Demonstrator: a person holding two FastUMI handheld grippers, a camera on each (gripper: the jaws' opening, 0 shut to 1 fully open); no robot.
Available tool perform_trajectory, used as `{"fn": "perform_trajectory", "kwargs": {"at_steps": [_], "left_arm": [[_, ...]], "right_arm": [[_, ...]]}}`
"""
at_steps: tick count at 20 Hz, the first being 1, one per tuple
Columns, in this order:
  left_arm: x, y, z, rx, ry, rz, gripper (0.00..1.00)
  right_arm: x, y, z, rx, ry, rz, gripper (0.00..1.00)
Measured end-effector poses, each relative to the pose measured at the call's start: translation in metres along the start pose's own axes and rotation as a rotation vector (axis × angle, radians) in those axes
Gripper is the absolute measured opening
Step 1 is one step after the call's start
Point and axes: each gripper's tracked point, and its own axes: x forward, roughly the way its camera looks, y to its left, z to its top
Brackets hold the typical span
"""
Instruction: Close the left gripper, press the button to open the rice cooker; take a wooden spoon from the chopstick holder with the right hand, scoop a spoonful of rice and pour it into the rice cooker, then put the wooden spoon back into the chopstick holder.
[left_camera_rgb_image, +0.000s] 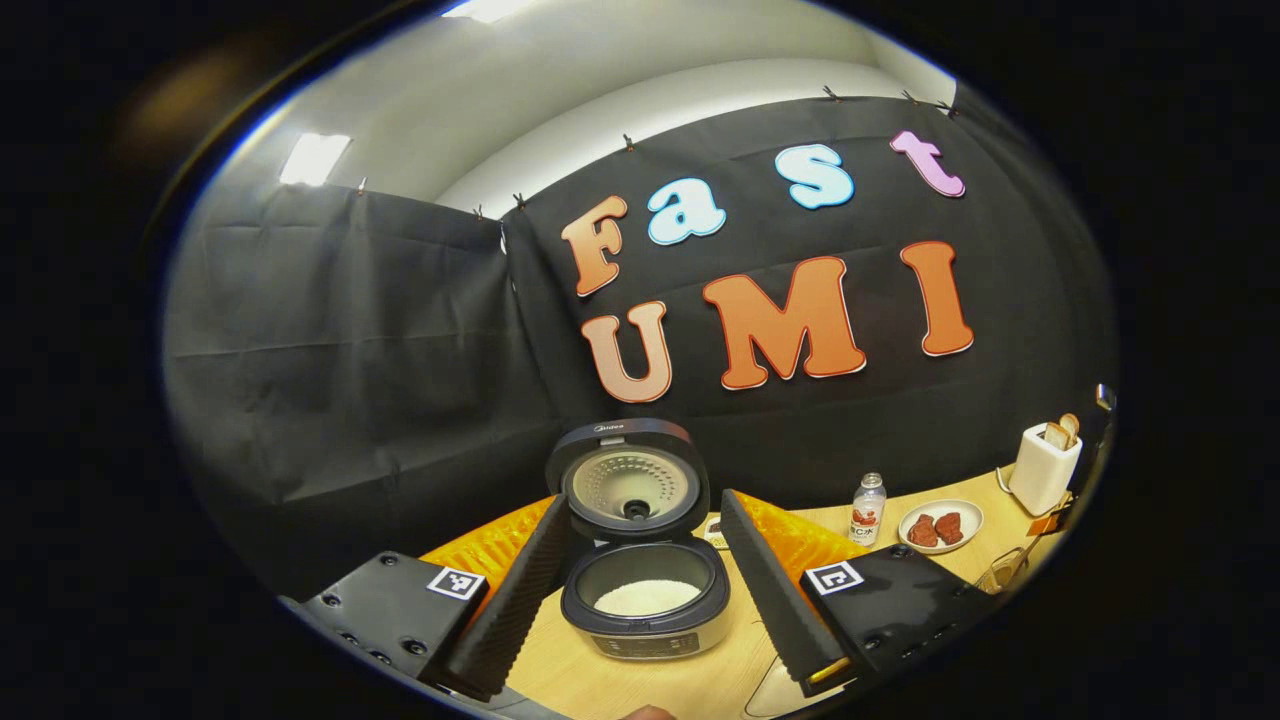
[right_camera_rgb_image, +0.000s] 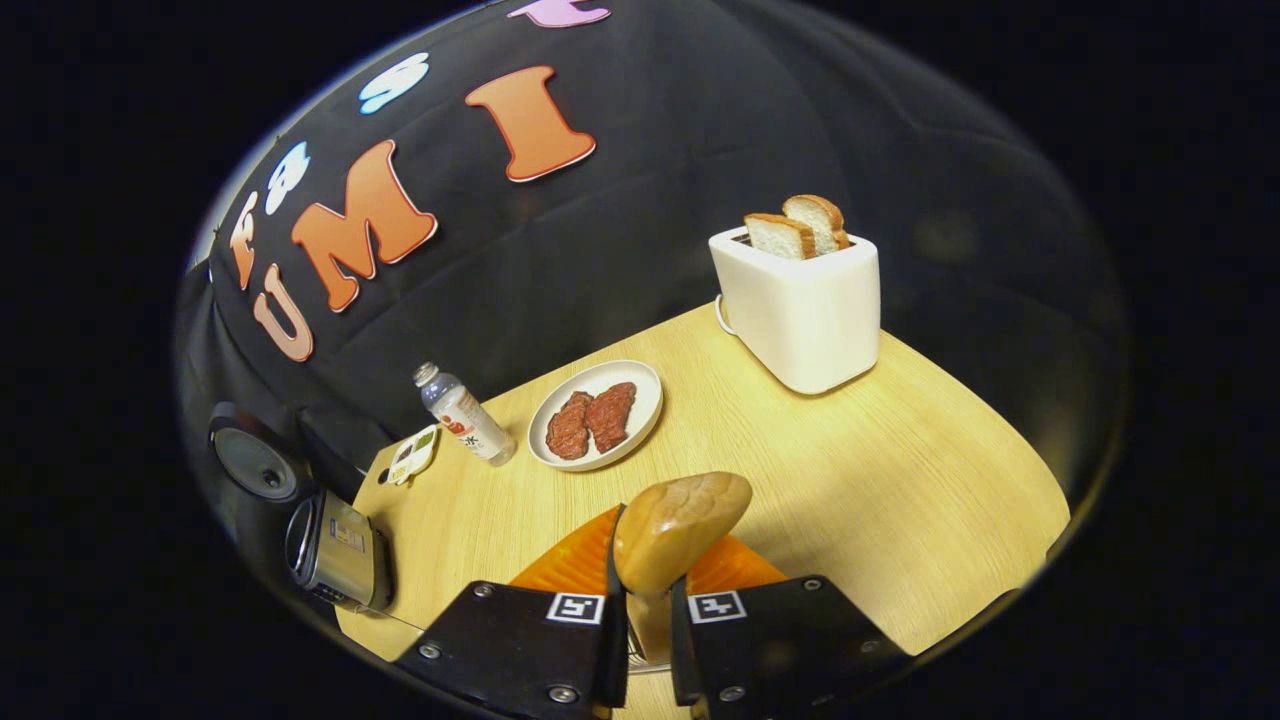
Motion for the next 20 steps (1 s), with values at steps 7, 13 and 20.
{"fn": "perform_trajectory", "kwargs": {"at_steps": [7,13,20], "left_arm": [[0.011,0.025,-0.005,-0.029,-0.011,0.015,0.97],[0.027,0.048,-0.022,-0.070,0.022,0.024,0.97],[0.051,0.079,-0.038,-0.084,0.042,0.042,0.97]], "right_arm": [[-0.036,0.021,0.045,-0.018,-0.085,-0.020,0.15],[-0.091,0.073,0.081,-0.042,-0.178,0.062,0.14],[-0.114,0.182,0.032,-0.126,-0.101,0.271,0.14]]}}
